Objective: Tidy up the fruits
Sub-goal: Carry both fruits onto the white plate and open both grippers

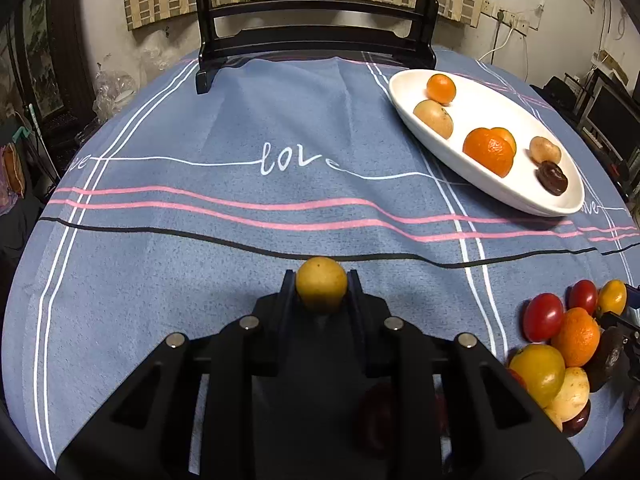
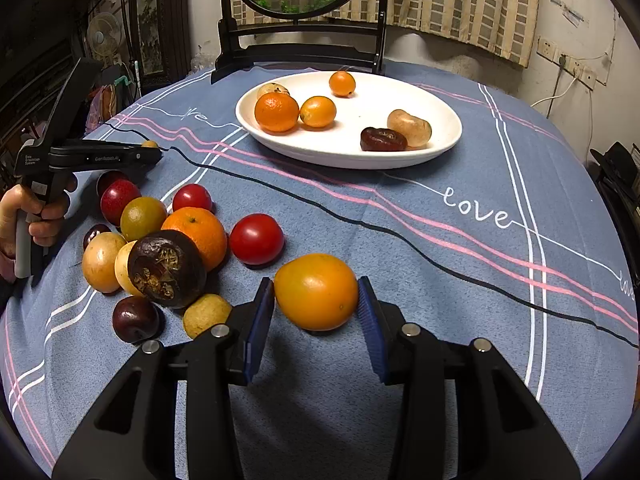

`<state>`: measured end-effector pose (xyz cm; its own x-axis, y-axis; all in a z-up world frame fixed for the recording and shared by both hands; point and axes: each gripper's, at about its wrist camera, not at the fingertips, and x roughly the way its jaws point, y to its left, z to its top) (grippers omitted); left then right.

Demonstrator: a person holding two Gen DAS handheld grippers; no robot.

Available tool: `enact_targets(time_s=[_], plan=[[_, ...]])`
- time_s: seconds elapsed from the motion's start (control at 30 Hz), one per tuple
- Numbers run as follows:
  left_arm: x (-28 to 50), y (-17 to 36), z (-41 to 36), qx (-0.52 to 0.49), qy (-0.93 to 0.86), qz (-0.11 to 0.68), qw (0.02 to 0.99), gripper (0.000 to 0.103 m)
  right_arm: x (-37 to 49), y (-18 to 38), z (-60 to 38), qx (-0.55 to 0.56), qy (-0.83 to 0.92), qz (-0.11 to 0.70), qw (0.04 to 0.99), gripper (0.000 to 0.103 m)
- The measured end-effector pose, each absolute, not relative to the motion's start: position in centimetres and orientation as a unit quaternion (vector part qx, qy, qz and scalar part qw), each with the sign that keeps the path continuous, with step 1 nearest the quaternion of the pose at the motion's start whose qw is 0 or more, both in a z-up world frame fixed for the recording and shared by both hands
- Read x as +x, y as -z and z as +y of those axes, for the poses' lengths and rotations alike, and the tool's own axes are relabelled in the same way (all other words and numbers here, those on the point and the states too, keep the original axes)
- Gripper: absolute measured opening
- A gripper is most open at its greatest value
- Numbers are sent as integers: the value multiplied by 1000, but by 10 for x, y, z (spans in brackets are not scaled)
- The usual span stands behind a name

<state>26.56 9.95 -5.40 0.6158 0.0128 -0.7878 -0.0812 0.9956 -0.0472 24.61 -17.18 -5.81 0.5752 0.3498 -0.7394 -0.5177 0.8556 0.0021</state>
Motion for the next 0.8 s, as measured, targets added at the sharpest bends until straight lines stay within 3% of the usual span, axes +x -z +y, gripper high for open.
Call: enact_targets(time_s=[0.43,0.63,0.8], plan=[[246,12,68,-28,39,380,924,25,252,40,-183,-79,-238,345,905,43],[283,-25,25,-16,101,367,925,25,296,17,-186,-2,-231,314,921,43],[344,-36,-5,-14,113,390,914,25,337,18,-164,-1,-230,322,918,43]])
